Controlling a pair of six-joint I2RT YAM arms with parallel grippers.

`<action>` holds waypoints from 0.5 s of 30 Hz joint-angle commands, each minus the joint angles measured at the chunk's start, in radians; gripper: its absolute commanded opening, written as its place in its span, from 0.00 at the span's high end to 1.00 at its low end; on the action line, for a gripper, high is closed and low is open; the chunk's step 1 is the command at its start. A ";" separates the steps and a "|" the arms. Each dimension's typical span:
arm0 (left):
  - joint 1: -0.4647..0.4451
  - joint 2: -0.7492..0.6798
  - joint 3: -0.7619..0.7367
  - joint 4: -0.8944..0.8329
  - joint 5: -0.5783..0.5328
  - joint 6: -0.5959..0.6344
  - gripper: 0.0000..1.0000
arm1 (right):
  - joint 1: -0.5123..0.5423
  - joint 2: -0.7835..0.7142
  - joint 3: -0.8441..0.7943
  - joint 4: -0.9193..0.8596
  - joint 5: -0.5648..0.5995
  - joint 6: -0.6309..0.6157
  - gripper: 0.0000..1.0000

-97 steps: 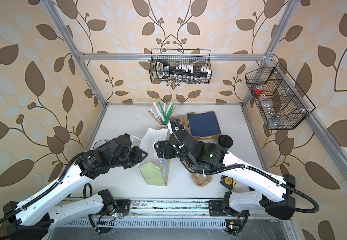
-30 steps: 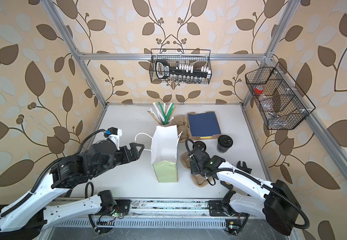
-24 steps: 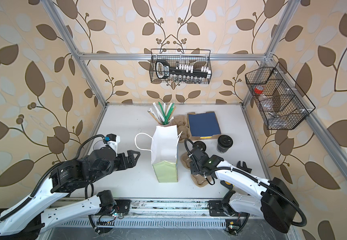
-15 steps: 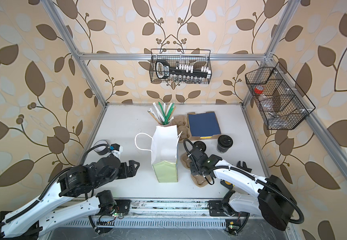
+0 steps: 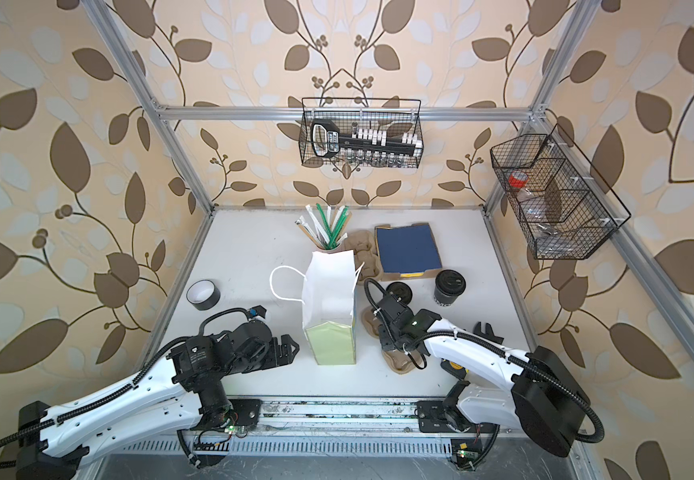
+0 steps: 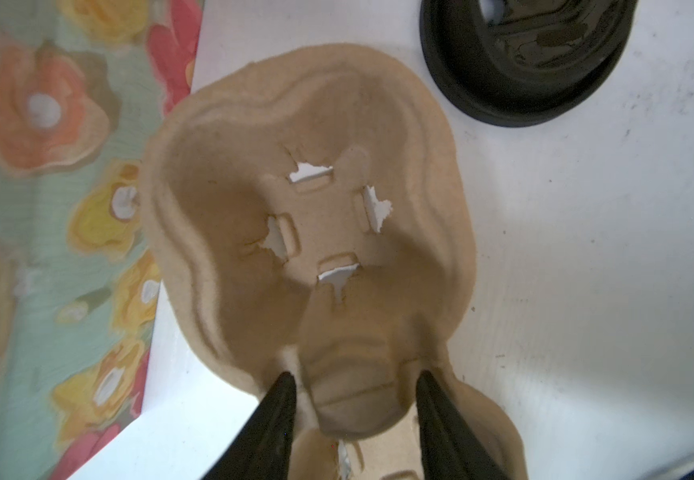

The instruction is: Pack the takeout coffee

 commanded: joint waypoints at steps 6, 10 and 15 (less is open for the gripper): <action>-0.006 0.147 -0.035 0.163 0.069 -0.074 0.01 | -0.004 -0.010 -0.004 0.003 0.008 -0.012 0.54; -0.006 0.192 -0.048 0.199 0.086 -0.092 0.01 | -0.007 -0.019 -0.008 0.000 0.013 -0.011 0.54; -0.005 0.222 -0.074 0.246 0.089 -0.106 0.01 | -0.008 -0.038 -0.009 -0.007 0.016 -0.004 0.55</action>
